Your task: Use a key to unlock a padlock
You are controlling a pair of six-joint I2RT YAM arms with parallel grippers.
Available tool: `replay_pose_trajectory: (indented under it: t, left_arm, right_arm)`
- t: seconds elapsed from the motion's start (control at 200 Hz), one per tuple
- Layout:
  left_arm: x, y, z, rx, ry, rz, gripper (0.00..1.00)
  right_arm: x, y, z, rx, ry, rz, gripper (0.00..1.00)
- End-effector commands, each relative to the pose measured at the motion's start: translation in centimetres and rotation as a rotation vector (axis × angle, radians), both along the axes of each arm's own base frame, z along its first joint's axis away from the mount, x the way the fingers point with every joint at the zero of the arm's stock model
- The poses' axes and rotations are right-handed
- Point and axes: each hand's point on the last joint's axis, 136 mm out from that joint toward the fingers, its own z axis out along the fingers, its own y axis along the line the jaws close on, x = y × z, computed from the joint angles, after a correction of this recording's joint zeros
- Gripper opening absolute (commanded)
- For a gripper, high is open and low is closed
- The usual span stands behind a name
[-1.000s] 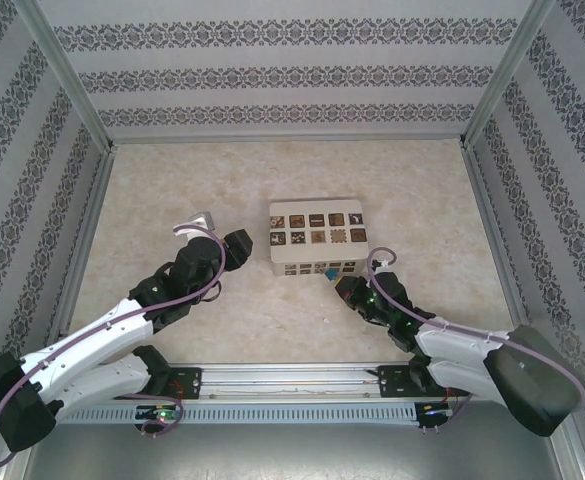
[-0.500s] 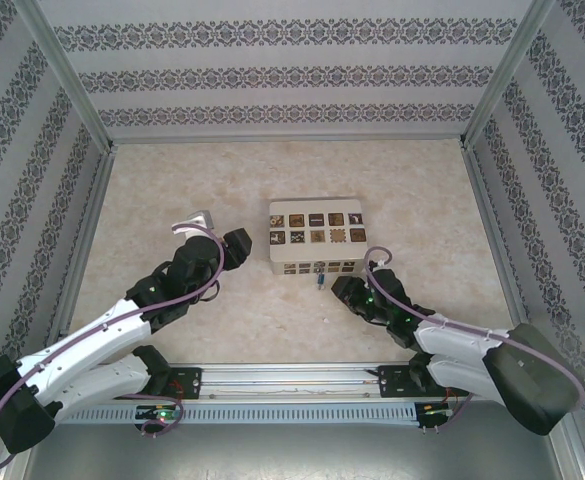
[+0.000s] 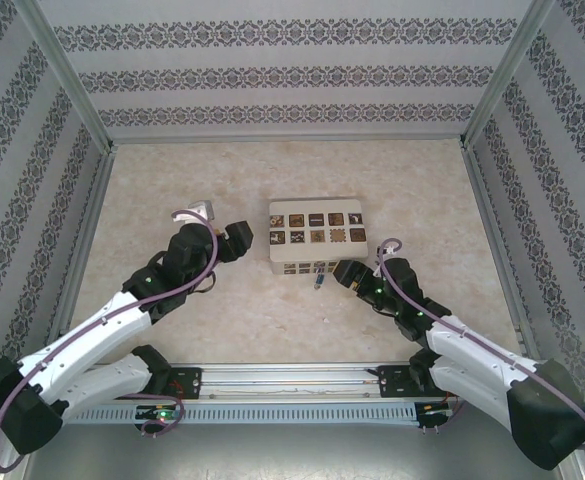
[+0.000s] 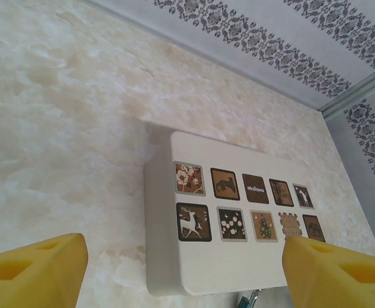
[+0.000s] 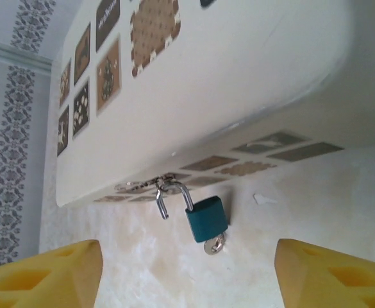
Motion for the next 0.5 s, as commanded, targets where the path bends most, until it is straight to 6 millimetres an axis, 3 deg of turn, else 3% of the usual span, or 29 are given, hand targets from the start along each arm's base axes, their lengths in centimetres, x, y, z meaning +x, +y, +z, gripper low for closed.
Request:
replay_pose_trajectory:
  t: [0.0,0.09,0.495]
  left_arm:
    - [0.7,-0.7,0.0,-0.025,0.039,-0.079,0.81]
    - [1.8,-0.9,-1.2,-0.069,0.096,-0.112,0.81]
    - [7.0,-5.0,-6.0,-0.134,0.289,-0.275,0.73]
  right_arm:
    - [0.2,0.5,1.2,0.001,-0.039,0.057,0.90]
    - [0.4,0.6,1.6,0.021,-0.050,0.073,0.98]
    - [1.6,-0.5,2.0,0.047,-0.066,0.054,0.99]
